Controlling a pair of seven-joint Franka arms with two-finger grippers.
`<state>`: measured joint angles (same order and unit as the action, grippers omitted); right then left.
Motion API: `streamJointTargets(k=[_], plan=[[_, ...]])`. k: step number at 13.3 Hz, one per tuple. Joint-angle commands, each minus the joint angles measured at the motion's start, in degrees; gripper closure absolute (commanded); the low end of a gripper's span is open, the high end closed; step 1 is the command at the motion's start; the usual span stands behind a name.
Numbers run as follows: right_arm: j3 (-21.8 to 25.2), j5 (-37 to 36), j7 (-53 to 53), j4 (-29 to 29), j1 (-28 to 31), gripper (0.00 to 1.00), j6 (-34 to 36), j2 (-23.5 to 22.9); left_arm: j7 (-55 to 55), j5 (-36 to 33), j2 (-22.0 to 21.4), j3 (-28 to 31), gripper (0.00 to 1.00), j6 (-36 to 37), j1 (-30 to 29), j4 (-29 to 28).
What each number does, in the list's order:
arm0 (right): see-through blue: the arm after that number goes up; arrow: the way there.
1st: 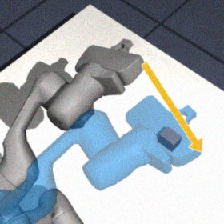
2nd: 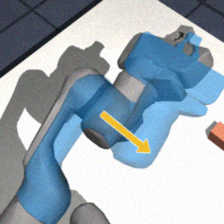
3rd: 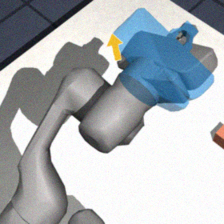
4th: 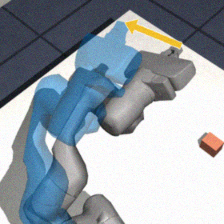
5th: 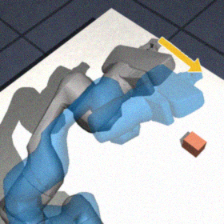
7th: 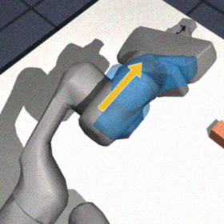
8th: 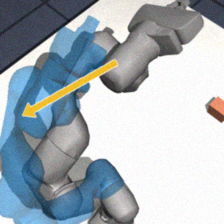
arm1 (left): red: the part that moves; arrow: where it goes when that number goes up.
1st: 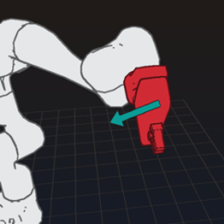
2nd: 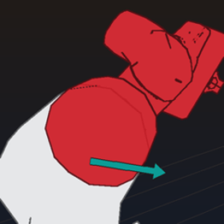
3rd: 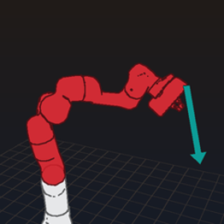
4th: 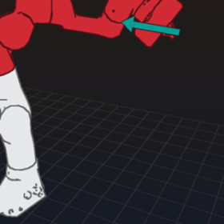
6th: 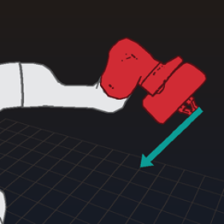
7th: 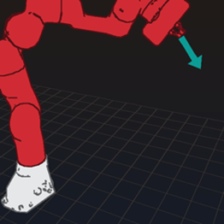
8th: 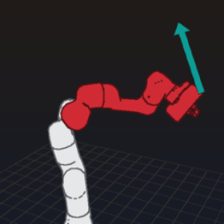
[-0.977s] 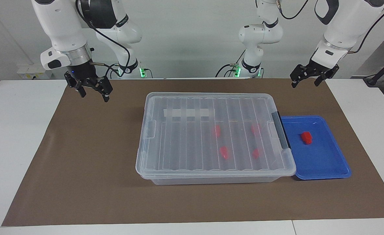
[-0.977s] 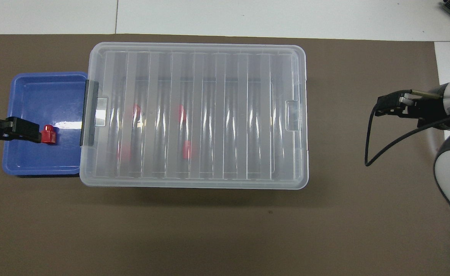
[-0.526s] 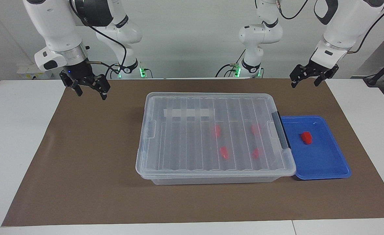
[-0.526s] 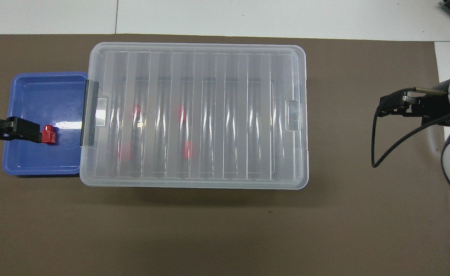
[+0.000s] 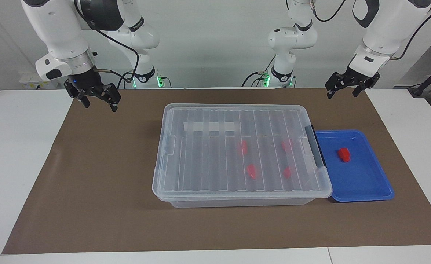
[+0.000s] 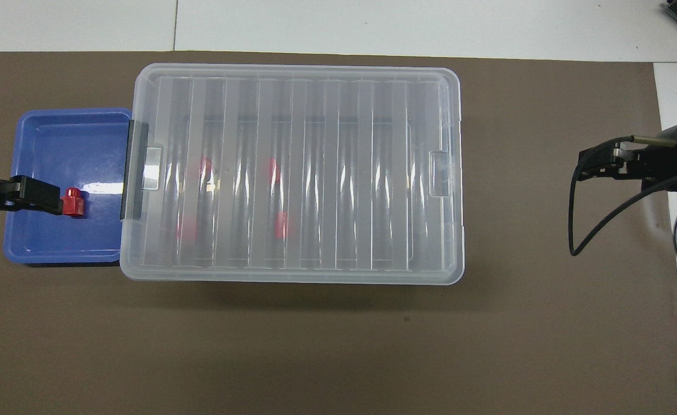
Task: Place red block in blue tray from box
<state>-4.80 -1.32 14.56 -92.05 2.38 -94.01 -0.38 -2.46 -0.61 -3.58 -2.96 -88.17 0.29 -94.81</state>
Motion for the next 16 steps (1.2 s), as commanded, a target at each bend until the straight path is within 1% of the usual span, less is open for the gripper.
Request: streamJointTargets(k=[1, 9, 11, 14, 16], plan=[[-0.3, 0.4, -0.9, -0.1, 0.7, 0.00, 0.6, 0.1, 0.4, -0.2, 0.0, -0.7, 0.00, 0.0, -0.9, 0.7], [-0.4, 0.5, -1.5, -0.6, 0.6, 0.00, 0.7, 0.4, 0.6, -0.3, -0.1, -0.8, 0.00, 0.0, -1.0, 0.4], [-0.4, 0.5, -2.3, -0.6, 0.3, 0.00, 0.8, 0.5, 0.9, -0.2, -0.1, -0.5, 0.00, -2.5, -1.2, 0.0], [-0.4, 0.5, -5.1, -1.0, 0.2, 0.00, 1.2, 0.7, 1.1, -0.1, -0.1, -0.2, 0.00, -2.4, -1.2, 0.0], [-0.4, 0.5, -5.1, -1.0, 0.2, 0.00, 1.1, 0.7, 1.0, -0.1, -0.1, -0.2, 0.00, -2.3, -1.1, 0.0]])
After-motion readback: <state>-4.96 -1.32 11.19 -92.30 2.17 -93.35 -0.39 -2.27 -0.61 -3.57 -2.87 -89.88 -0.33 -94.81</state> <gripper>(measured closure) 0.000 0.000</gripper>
